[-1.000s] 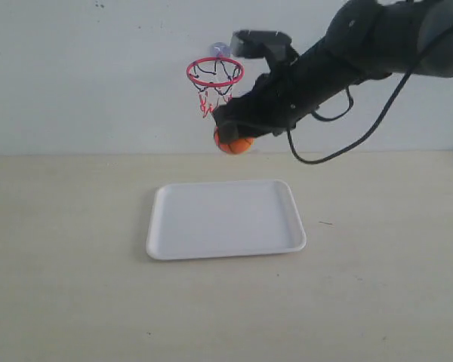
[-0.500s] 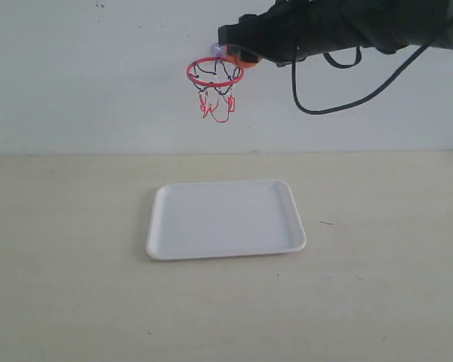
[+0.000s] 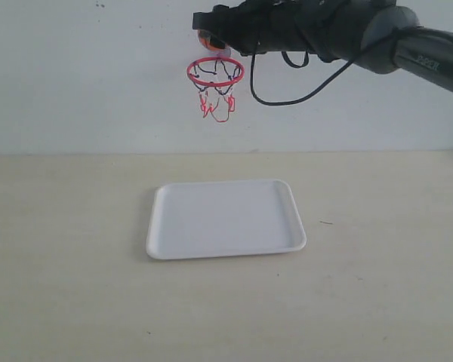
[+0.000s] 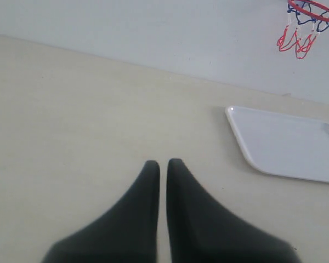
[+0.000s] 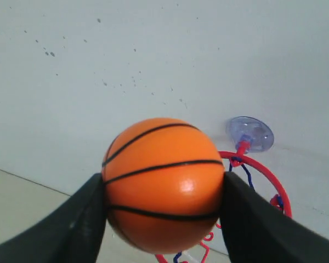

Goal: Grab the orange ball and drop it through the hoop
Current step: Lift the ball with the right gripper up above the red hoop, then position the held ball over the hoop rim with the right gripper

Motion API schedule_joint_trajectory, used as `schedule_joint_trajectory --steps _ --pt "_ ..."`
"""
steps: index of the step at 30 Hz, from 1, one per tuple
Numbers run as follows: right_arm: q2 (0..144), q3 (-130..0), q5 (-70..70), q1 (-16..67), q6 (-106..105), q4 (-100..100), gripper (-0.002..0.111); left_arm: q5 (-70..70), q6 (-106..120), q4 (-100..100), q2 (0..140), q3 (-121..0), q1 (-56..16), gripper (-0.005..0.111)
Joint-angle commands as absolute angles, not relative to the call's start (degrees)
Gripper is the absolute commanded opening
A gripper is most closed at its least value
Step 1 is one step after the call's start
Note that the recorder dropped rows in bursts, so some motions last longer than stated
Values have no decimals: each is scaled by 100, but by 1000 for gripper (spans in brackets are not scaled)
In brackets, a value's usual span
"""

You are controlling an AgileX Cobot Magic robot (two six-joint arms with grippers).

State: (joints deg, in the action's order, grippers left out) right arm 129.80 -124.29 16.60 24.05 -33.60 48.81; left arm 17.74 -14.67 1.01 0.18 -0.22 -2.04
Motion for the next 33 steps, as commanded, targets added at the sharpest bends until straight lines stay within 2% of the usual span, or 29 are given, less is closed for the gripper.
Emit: schedule_joint_trajectory --steps 1,16,33 --pt "13282 -12824 1628 2382 -3405 4992 0 1753 -1499 109 0 0 -186 4" --pt "13346 -12824 1521 2382 -4395 5072 0 1753 -1499 109 0 0 -186 4" --pt "13448 -12798 1195 2382 -4422 5074 0 1753 -1499 109 0 0 -186 4"
